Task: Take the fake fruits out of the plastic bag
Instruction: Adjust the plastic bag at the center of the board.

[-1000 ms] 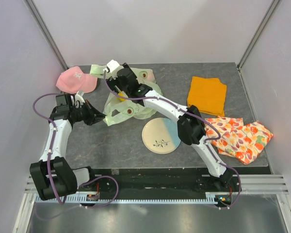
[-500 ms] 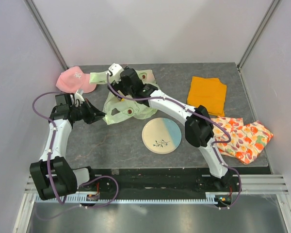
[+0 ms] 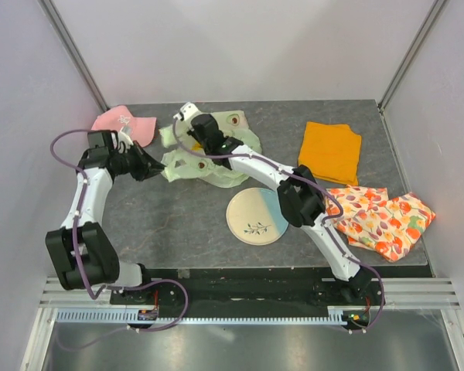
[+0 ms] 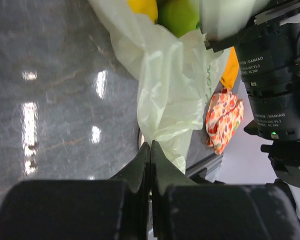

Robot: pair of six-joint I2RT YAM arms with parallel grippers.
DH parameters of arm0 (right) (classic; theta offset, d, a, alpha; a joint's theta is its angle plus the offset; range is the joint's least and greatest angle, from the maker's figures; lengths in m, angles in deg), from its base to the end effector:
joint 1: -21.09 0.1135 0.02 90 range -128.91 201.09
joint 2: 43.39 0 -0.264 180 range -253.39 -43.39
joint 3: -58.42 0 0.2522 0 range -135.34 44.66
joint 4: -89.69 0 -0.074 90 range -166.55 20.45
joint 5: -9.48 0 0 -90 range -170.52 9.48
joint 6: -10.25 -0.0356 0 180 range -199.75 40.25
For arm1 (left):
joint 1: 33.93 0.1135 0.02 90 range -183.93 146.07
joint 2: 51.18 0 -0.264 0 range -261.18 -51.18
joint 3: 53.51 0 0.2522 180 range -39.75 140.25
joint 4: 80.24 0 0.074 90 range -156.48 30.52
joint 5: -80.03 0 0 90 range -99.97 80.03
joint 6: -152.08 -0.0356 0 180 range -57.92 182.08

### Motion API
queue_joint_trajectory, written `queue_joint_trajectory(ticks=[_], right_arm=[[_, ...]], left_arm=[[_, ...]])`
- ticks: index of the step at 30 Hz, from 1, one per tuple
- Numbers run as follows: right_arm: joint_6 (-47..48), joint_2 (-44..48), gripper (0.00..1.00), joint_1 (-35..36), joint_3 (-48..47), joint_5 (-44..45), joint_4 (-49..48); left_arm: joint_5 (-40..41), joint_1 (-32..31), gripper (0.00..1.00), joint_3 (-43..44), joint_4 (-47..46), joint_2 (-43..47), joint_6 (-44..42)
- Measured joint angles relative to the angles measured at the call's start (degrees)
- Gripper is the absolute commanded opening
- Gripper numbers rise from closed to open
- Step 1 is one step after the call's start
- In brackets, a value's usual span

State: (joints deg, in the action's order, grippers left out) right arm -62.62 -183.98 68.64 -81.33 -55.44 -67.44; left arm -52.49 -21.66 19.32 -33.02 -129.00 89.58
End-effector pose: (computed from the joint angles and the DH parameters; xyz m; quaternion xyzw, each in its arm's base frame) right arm 0.3982 0.4129 0.2347 -0.3369 0.7540 -0.0354 0.5627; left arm 0.2758 0.0354 0.2704 -0.1895 0.8691 -0.3800 0.2537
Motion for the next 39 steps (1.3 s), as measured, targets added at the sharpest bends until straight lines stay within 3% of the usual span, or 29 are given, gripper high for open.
queue_joint_trajectory(ticks=[8,14,19,23,25,26,28,29,32,36,39], right_arm=[[-3.2,-0.7,0.07,-10.6,-11.2,-0.6,-3.1],[-11.3,5.4,0.01,-16.4,-12.1,-5.0,-3.5],[-15.2,9.9,0.00,-17.1,-12.6,-7.5,-3.7],[-18.6,14.7,0.00,-17.6,-9.0,-8.2,-4.7],[-20.9,19.5,0.06,-18.5,-1.9,-8.9,-5.0],[-22.7,22.5,0.22,-19.1,3.2,-9.5,-4.6],[-25.6,28.7,0.33,-20.6,15.2,-12.2,-4.4],[-27.3,32.2,0.48,-21.3,22.2,-13.8,-3.1],[-30.7,39.3,0.67,-22.0,40.9,-18.4,-0.2],[-31.3,44.6,0.71,-19.3,55.2,-25.3,7.1],[-28.4,49.1,0.70,-16.3,56.6,-30.5,9.7]], left_arm=[[3.6,-8.0,0.02,27.6,2.4,-16.7,-4.1],[5.6,-10.8,0.02,51.9,3.9,-26.4,-7.5],[6.4,-10.5,0.02,69.3,2.4,-29.2,-9.1],[4.3,-11.4,0.02,76.8,0.7,-29.1,-11.5],[2.2,-12.7,0.02,77.3,2.0,-29.0,-14.1],[1.4,-13.3,0.02,76.7,3.5,-28.9,-15.6],[0.2,-14.9,0.02,72.8,8.2,-28.2,-19.4],[-0.1,-15.5,0.02,69.3,10.3,-27.5,-21.2],[0.5,-15.8,0.02,57.2,19.8,-25.5,-26.9],[3.2,-15.6,0.02,48.7,31.4,-24.9,-33.3],[4.1,-15.6,0.02,43.3,36.1,-21.3,-36.2]])
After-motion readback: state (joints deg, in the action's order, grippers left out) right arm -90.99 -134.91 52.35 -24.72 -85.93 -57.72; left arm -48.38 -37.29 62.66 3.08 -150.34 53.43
